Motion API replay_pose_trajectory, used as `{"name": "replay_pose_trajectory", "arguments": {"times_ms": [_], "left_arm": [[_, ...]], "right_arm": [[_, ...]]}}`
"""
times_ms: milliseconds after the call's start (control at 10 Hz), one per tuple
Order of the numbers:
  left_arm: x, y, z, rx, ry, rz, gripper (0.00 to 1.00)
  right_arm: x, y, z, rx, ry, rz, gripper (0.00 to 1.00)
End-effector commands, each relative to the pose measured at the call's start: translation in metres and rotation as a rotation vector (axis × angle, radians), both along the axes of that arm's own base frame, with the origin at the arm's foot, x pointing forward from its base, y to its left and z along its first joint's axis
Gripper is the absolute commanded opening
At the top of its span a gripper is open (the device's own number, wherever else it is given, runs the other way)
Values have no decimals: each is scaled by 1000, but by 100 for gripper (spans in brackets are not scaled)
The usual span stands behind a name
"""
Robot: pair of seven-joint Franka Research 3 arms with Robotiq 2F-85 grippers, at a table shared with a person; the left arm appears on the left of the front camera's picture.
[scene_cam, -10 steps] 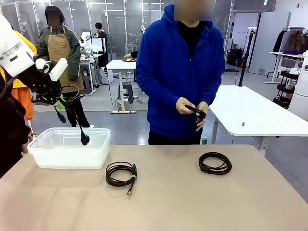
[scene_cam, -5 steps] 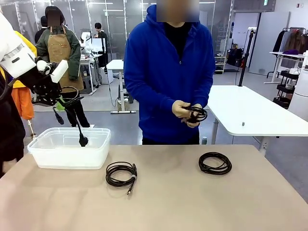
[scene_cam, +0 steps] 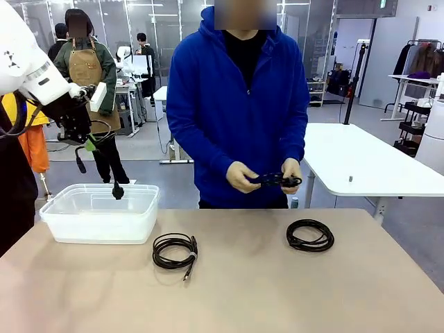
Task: Organize and store the cables.
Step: Place the Power Cable into the Organizing box.
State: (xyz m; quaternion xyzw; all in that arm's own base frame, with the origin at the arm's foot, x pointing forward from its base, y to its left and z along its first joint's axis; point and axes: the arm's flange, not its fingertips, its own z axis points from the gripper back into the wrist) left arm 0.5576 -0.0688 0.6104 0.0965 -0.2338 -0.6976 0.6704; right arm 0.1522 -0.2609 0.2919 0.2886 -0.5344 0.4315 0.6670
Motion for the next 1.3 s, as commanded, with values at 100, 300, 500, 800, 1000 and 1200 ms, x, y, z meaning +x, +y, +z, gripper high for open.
{"name": "replay_pose_trajectory", "arguments": {"times_ms": [100, 300, 500, 800, 1000, 1200], "left_arm": [[33, 0, -2, 17, 15, 72, 16], [49, 3, -14, 22, 48, 94, 16], [61, 6, -27, 26, 86, 115, 16], [70, 13, -79, 5, 215, 130, 16], [74, 18, -124, -29, 314, 146, 16], [78, 21, -150, -42, 373, 154, 16]], "right_arm": [[1, 0, -1, 2, -15, 3, 100], [1, 0, -1, 2, -15, 3, 100], [1, 0, -1, 2, -15, 3, 100], [1, 0, -1, 2, -15, 3, 100], [1, 0, -1, 2, -15, 3, 100], [1, 0, -1, 2, -15, 3, 100]]}}
